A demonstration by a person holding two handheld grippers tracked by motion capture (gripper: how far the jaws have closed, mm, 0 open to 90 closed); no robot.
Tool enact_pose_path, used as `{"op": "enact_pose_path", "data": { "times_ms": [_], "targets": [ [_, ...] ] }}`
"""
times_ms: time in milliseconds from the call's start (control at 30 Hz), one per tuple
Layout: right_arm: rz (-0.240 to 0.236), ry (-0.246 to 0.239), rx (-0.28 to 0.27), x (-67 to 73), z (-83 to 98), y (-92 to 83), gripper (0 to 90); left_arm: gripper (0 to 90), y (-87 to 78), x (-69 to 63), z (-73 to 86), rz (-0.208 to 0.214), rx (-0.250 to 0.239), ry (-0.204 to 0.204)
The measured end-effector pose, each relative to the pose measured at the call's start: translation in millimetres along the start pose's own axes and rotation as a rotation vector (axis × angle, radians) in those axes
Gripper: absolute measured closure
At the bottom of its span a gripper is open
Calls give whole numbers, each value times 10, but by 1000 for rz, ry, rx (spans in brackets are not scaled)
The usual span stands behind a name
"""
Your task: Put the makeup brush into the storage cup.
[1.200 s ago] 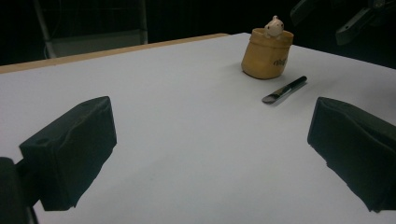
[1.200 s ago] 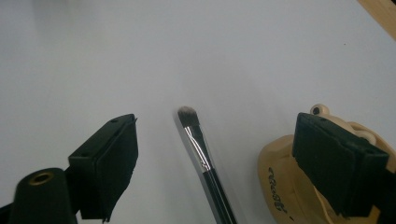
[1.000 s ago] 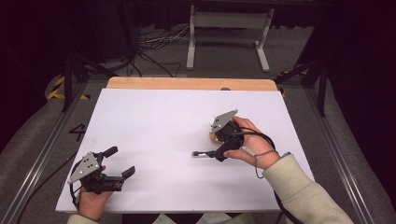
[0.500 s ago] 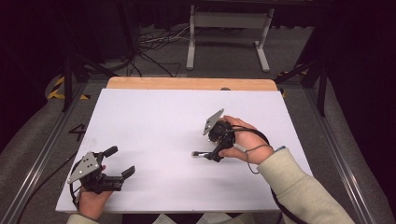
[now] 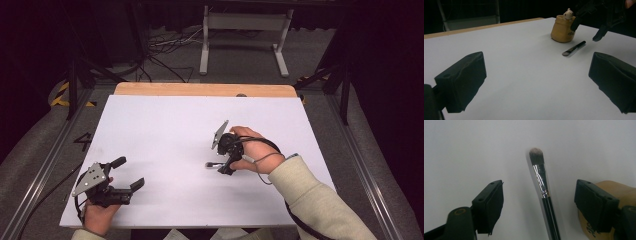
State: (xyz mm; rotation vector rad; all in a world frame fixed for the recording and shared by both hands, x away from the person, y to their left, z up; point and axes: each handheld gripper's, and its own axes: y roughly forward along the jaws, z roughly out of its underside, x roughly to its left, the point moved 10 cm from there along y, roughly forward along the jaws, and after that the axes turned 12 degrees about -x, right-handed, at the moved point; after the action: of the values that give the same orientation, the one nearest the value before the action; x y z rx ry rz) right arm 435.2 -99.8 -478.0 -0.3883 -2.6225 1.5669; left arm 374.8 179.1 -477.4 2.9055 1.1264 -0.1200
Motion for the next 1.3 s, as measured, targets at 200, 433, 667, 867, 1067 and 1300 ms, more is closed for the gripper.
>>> {"op": "enact_pose_path", "data": {
  "times_ms": [200,433,667,867,1067,1300],
  "targets": [
    [-15,-1,44,17,54,82,290,22,-1,-1,-1,1,-1,-1],
    [-23,-58,114,44,137,220,354,22,-11,-1,-2,0,-1,-1],
    [-31,-79,153,16,170,259,441,22,-20,6,1,-1,0,4],
    [-43,-111,198,-12,220,312,508,22,-60,13,8,-12,4,1],
    [-48,-142,221,-44,216,327,613,22,-86,24,9,-22,2,2],
    [-52,-150,243,-89,220,333,687,22,-96,23,9,-21,0,-3]
  ]
}}
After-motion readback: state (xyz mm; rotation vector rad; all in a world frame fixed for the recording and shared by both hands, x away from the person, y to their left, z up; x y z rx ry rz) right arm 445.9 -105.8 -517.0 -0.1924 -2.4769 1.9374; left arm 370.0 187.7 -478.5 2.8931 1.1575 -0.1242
